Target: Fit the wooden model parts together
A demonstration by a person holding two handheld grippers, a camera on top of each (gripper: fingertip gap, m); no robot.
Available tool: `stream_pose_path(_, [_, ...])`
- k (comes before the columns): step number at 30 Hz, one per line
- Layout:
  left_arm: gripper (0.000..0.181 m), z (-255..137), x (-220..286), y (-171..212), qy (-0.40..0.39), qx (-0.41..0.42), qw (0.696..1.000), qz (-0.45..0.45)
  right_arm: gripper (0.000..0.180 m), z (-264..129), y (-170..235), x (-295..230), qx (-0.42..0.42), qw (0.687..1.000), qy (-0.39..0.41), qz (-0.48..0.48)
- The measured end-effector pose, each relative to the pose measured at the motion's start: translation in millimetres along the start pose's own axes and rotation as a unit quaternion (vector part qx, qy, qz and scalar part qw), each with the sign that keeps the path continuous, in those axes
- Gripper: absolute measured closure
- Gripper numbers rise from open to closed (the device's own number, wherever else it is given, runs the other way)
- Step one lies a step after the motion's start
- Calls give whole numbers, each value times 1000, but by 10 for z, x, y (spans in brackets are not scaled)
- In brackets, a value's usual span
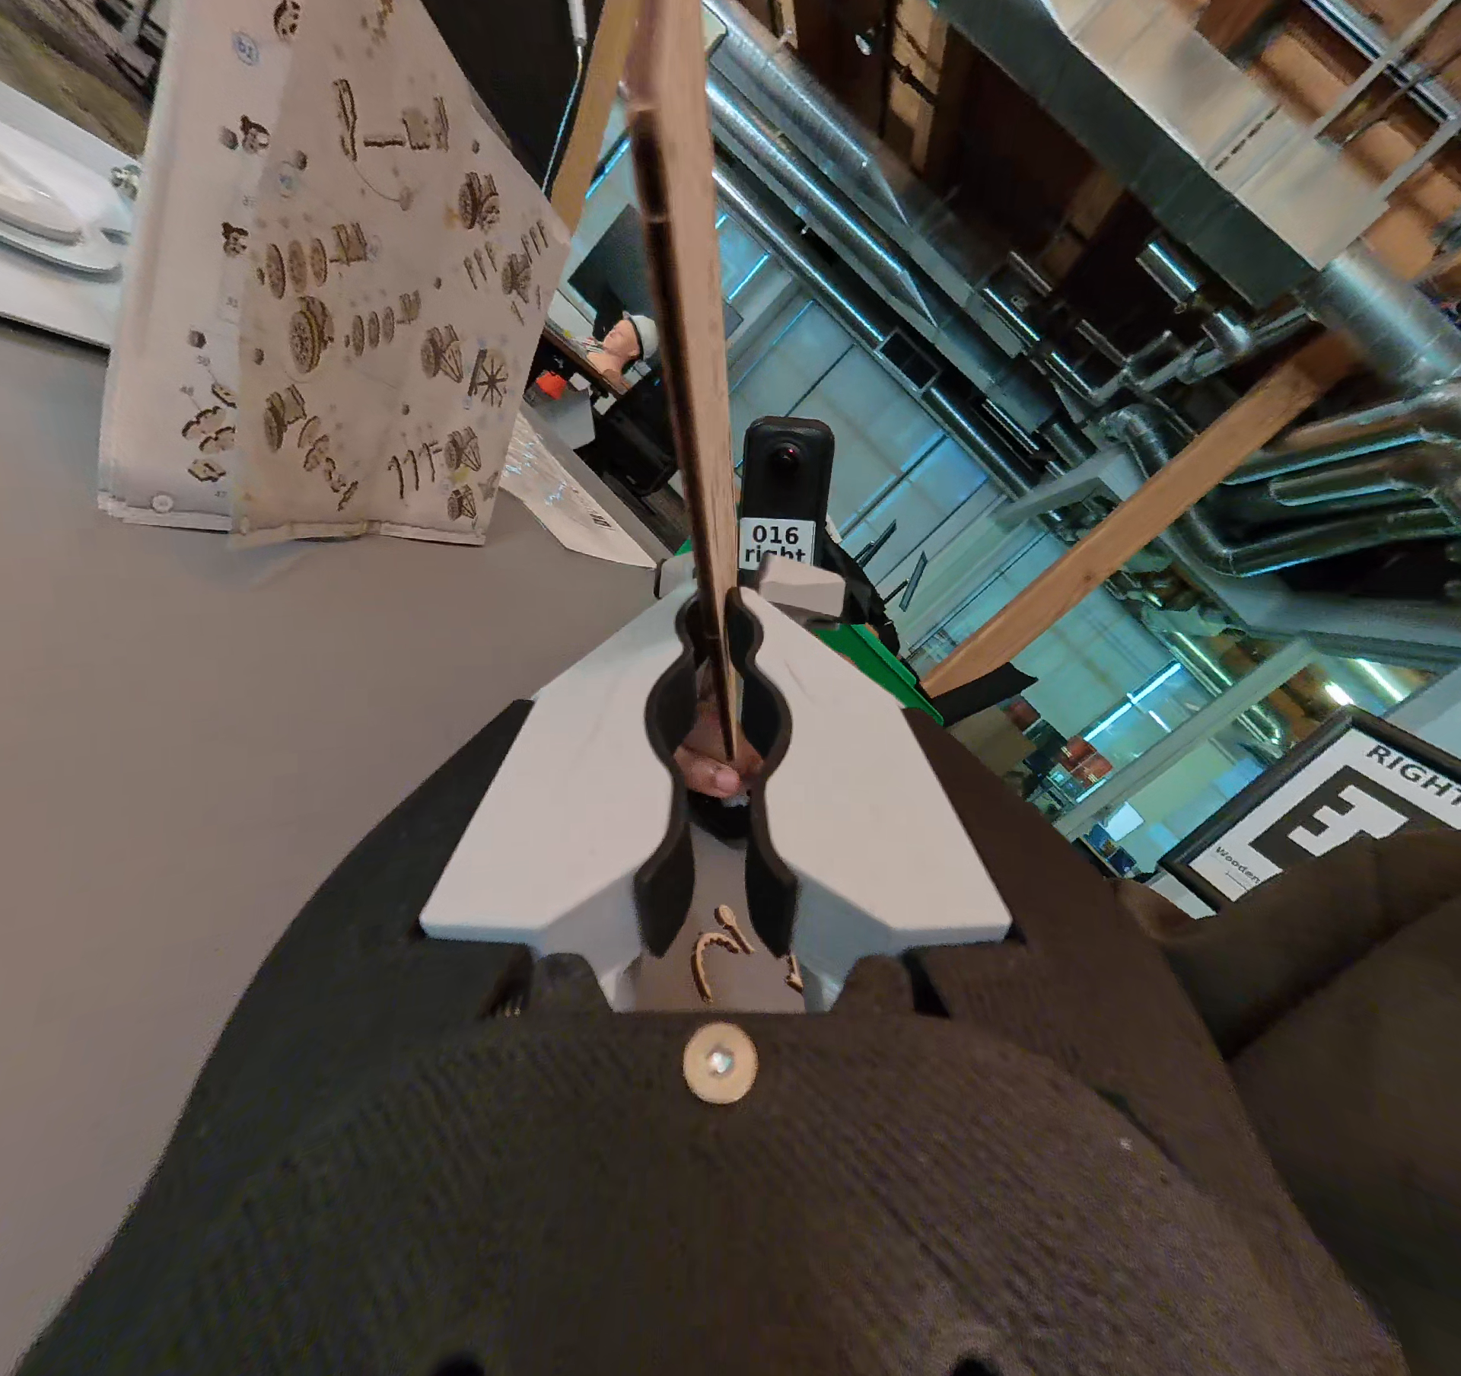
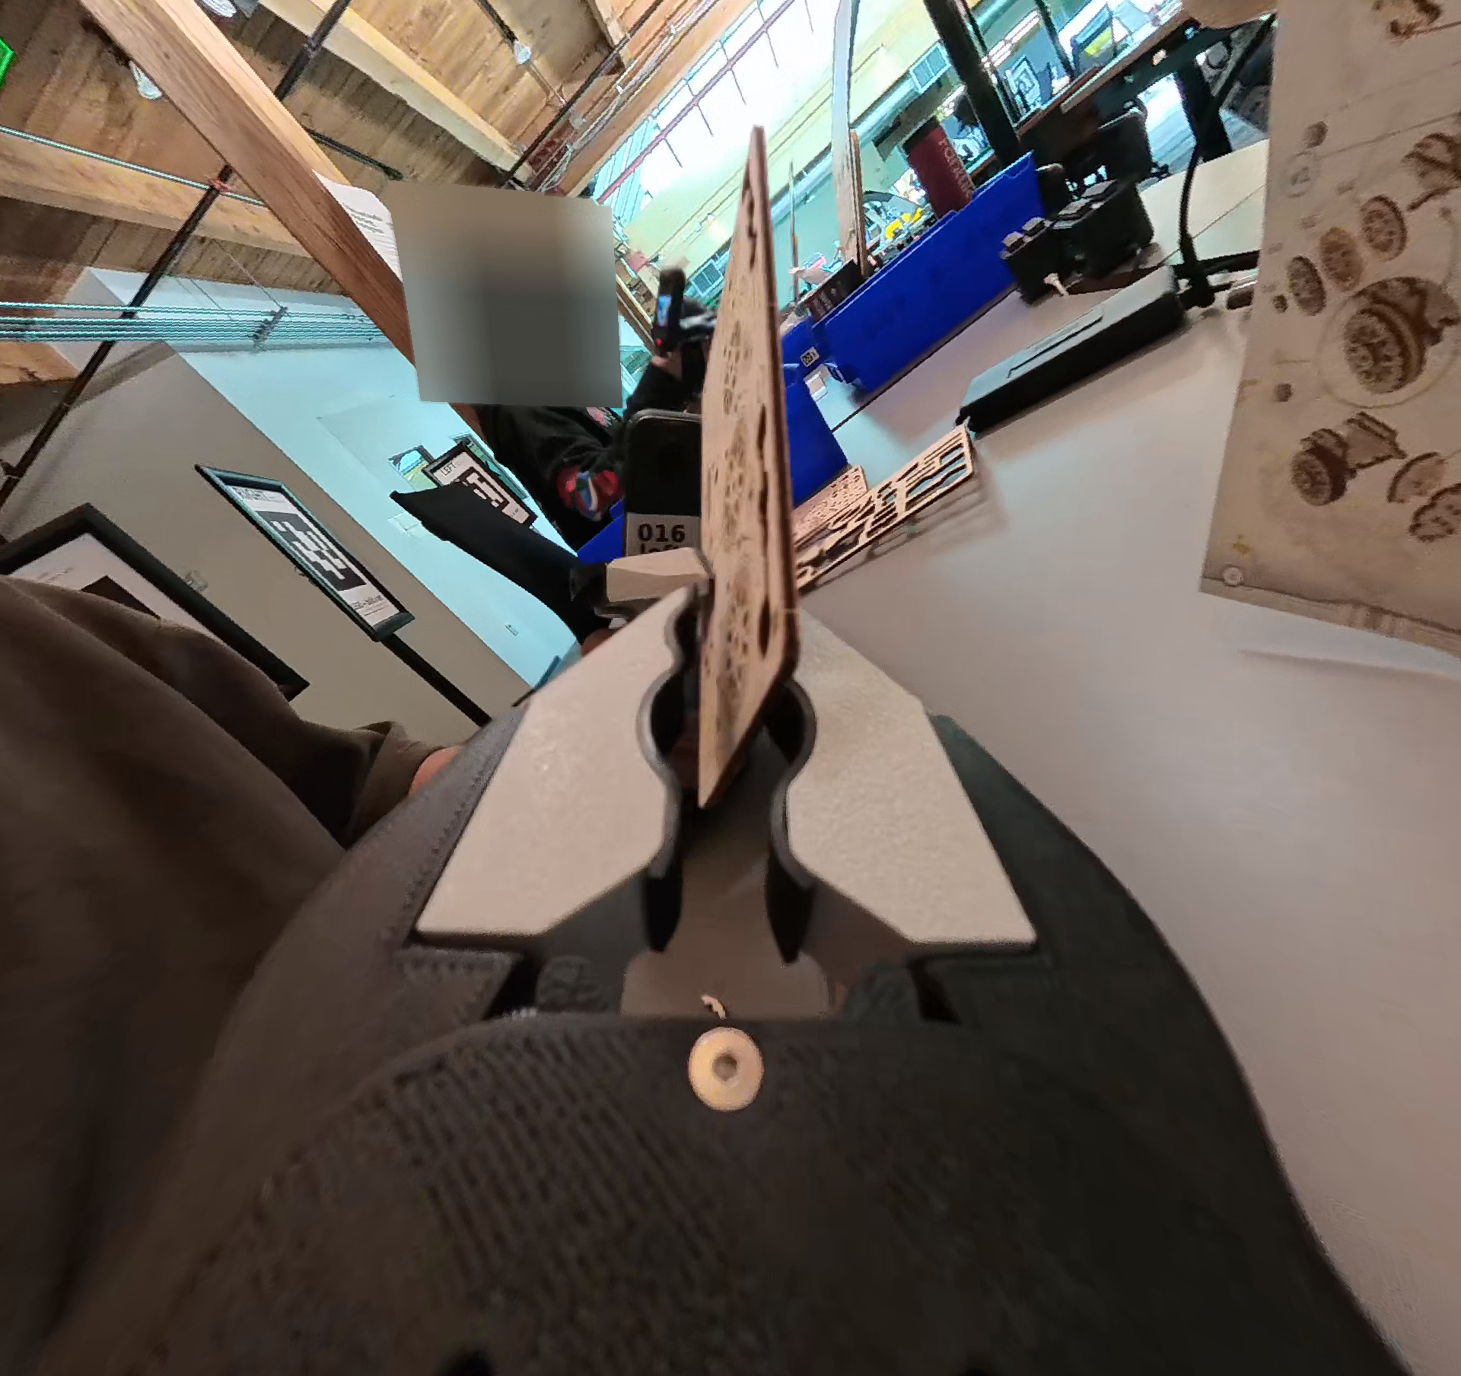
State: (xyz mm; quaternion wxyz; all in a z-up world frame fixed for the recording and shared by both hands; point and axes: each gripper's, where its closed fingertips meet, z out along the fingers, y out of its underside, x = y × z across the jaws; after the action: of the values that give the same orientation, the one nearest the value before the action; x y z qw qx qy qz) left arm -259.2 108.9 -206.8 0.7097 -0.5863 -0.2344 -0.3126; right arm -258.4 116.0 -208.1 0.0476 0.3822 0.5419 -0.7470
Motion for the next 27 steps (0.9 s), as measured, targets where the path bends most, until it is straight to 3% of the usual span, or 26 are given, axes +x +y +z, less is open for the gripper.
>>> stream_pose_path(4, [181, 22, 39, 58, 11, -19, 1000, 5, 144, 31, -31, 22, 19, 1000, 9, 5])
stream_pose_path(9, [180, 26, 27, 68, 11, -24, 1000, -2, 175, 76, 15, -21, 4, 1000, 4, -2])
stream_pose_path(27, [172, 6, -35, 9, -1, -5, 1000, -21, 178, 121, -25, -22, 23, 996, 54, -64])
